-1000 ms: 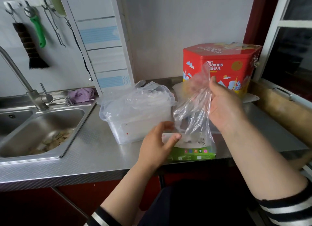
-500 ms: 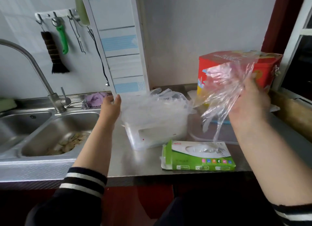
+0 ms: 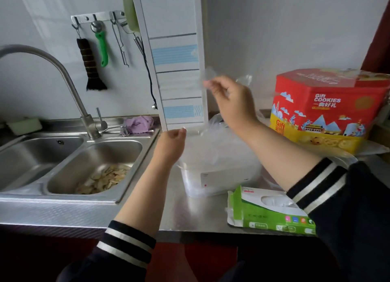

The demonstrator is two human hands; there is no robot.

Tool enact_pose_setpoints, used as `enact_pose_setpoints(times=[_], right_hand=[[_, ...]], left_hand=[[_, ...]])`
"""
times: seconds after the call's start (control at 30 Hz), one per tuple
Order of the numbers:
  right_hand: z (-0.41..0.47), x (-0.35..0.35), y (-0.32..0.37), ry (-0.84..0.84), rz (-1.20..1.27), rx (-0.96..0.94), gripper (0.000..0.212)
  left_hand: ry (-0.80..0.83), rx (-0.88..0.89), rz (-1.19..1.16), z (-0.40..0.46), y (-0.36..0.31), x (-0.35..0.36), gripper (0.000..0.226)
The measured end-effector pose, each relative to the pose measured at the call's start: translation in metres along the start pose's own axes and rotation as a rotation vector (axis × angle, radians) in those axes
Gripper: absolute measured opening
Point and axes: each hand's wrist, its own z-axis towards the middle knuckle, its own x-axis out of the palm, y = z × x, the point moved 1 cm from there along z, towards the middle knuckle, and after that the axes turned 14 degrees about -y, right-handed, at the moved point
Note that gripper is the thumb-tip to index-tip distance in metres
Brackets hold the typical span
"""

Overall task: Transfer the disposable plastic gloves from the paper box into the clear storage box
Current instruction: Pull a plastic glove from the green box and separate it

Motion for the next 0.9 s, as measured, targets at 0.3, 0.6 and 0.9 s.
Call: enact_pose_setpoints(times=[0.3, 0.6, 0.9], right_hand=[[-0.045, 0.017, -0.027, 0.874, 0.033, 0.344, 0.039], [-0.041, 0.018, -0.039, 0.841, 0.139, 0.55, 0.024], [-0.024, 0.002, -0.032, 1.127, -0.561, 0.139, 0.045]], left_hand=[[-0.077, -0.03, -0.056, -0.01, 0.009, 0.001, 0.033], [-0.042, 0.427, 0.11, -0.022, -0.015, -0.007, 0.022], [0.648, 0.515, 0.738, -0.007, -0.041, 0.006, 0.028]])
